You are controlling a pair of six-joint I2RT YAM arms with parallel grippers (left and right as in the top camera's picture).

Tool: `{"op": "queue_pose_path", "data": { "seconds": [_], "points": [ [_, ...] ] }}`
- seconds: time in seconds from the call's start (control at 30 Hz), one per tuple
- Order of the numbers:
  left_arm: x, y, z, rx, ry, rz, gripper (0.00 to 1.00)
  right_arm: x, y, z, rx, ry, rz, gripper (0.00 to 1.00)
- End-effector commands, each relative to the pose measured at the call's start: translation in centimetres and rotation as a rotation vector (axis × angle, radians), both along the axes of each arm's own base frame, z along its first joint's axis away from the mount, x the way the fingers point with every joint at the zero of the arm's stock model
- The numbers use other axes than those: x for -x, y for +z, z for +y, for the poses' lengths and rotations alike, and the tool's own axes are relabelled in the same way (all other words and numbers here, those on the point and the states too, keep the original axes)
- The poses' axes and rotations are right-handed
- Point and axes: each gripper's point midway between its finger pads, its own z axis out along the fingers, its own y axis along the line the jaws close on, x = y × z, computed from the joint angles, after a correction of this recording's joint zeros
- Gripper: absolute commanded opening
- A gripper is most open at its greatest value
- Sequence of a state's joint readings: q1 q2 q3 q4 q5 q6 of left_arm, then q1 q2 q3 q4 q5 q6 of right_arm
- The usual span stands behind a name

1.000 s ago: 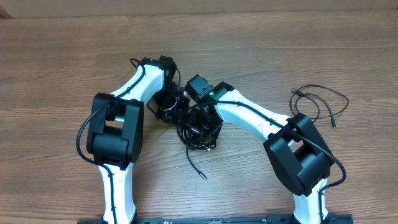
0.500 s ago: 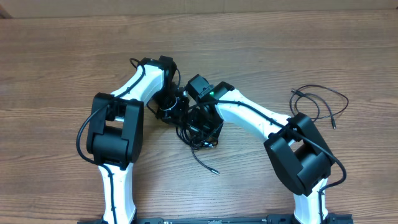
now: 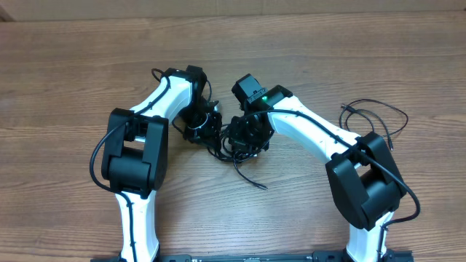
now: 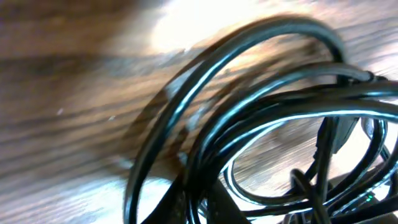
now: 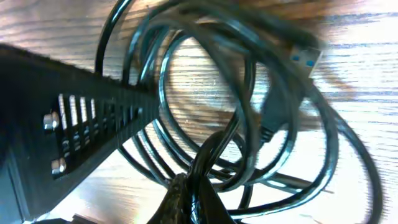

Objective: Untangle cables

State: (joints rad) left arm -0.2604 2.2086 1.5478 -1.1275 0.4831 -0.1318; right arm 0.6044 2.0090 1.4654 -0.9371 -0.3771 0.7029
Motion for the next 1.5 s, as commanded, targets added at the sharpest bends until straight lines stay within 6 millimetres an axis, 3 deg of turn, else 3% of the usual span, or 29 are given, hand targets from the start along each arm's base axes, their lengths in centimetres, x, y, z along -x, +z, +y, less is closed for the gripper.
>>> {"op": "queue_pose_path", "data": {
  "seconds": [0.0,0.2,0.47,0.7,0.77,0.93,1.1,1.3,1.37,1.47],
  "points": [
    [-0.2,0.7,-1.0,0.084,0.036,0.015,0.09,0.1,1.2,0.2,-0.018,0.035,-0.039,0.04],
    [-1.8,1.9,-0.6,0.142,0.089,-0.002,0.09,0.2,2.9,2.1,-0.219,0.154,-0.043,0.04],
    [-1.3,5.3,-2.3,0.436,0.064,0.017,0.11,-1.6,4.3,1.2,-0.338,0.095,-0.017,0.04],
    [-1.6,9.1,-2.4,0.690,0.115,0.019,0.15,-2.5,4.7,0.7,-0.374,0.092,-0.037,0.04],
    [-1.6,9.4,-2.1,0.705,0.124,0.021,0.16,-2.7,4.8,0.7,-0.375,0.088,-0.040,0.04],
    [-1.3,9.0,-1.3,0.660,0.130,0.041,0.22,-3.0,4.9,0.8,-0.378,0.064,-0.039,0.04],
    [-3.1,8.4,0.6,0.534,0.158,0.009,0.26,-4.1,5.0,0.5,-0.386,0.010,-0.041,0.04],
    [-6.5,6.9,5.1,0.124,0.314,-0.018,0.24,-4.4,5.1,0.5,-0.392,0.008,-0.053,0.04],
    [-7.5,7.7,5.7,0.066,0.352,-0.044,0.18,-4.5,5.2,0.6,-0.394,0.000,-0.055,0.04],
    [-7.7,10.6,3.8,0.140,0.336,-0.077,0.11,-5.0,5.2,0.7,-0.390,-0.048,-0.048,0.04]
  ]
}}
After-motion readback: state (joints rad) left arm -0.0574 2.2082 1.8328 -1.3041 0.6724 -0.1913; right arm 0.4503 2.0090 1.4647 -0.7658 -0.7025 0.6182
